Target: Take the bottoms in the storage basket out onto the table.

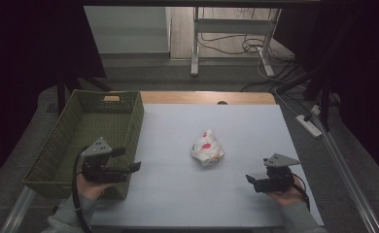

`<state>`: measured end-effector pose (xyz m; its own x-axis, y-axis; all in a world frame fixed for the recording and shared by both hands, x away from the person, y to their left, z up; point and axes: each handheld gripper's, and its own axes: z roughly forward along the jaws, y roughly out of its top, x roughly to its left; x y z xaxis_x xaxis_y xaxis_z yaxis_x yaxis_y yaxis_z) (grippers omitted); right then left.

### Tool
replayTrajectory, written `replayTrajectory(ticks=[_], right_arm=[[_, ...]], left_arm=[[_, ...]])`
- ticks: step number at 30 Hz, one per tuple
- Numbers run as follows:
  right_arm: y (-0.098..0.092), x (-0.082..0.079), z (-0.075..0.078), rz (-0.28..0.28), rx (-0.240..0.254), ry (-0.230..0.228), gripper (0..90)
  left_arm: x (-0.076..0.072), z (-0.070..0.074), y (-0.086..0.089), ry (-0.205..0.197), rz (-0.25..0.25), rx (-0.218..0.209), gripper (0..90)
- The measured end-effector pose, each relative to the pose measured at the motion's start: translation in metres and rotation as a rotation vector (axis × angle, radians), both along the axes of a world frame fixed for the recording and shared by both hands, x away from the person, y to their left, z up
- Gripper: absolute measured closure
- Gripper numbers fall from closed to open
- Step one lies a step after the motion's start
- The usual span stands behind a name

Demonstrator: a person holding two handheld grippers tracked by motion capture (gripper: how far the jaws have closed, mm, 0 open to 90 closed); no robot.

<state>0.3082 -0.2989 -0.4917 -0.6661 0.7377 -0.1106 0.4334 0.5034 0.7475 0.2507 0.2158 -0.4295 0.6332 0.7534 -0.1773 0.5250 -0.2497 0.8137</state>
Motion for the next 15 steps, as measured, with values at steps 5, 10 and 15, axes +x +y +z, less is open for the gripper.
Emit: replayTrajectory(ticks=[5,10,15], right_arm=[[-0.0006,-0.0005,0.0008,-0.001,0.006,-0.003,9.0],[-0.0009,-0.0015,0.0012,-0.001,0.006,-0.004,9.0],[-0.0013,-0.0032,0.0026,0.0,0.014,-0.009,9.0]], left_arm=[[0.0008,-0.0009,-0.0013,0.0,0.001,0.004,18.7],[0.0011,-0.001,-0.0022,-0.001,-0.004,0.004,18.8],[0.0019,-0.0017,-0.0036,0.001,-0.006,0.005,18.7]])
